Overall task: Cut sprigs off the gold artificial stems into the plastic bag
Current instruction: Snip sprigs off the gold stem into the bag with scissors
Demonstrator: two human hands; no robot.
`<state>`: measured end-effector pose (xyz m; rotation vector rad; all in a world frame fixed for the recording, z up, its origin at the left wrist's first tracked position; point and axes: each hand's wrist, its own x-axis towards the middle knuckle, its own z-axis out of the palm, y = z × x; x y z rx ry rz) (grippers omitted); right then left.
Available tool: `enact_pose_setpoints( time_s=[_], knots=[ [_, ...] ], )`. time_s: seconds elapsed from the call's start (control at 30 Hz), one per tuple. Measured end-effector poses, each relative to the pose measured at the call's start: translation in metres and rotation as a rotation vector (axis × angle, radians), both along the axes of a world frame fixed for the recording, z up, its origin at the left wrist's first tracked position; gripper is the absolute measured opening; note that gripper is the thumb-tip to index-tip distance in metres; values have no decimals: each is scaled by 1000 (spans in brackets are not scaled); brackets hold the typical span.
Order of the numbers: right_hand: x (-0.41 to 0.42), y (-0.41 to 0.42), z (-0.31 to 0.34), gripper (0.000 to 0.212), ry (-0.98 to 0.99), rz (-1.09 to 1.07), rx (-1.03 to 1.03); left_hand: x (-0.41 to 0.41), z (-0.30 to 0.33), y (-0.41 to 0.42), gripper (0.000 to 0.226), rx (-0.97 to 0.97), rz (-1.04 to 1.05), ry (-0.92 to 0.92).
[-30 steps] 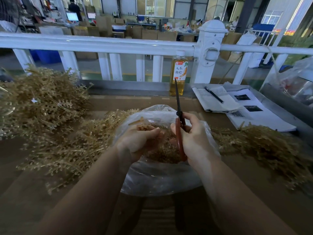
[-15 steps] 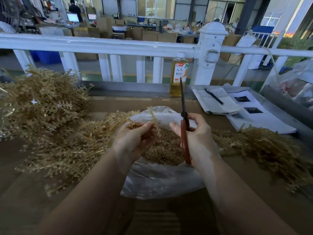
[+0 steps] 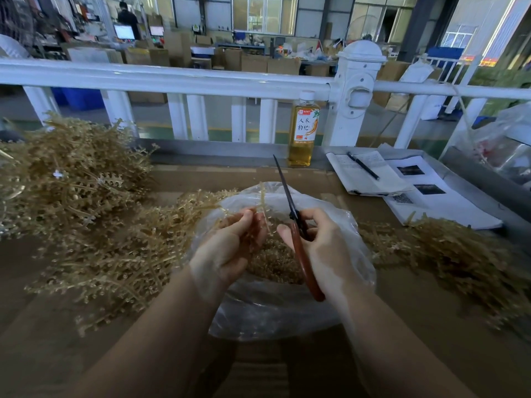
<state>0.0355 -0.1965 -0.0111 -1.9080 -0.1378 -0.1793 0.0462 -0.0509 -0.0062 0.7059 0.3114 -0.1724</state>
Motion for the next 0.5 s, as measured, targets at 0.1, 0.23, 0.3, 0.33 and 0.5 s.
enact_pose_setpoints(
  time_s=[0.1,0.23,0.3,0.33,0.5],
  knots=[
    [-1,-2,-1,21,-8,-26,-20,-2,0,-2,11,-7,4,-25],
    [-6,3,-2,22,-3,-15,-92,1,3,-3,17,-50,35,-49],
    [-9,6,-3,23,-25,-2,-112,2,4,-2,15,-49,41,-75],
    [-10,6,-3,23,-39,2,-110,2,5,-1,15,-47,45,-87],
    [-9,4,-1,24,-34,-4,-137,0,3,0,15,-44,48,-116]
  ],
)
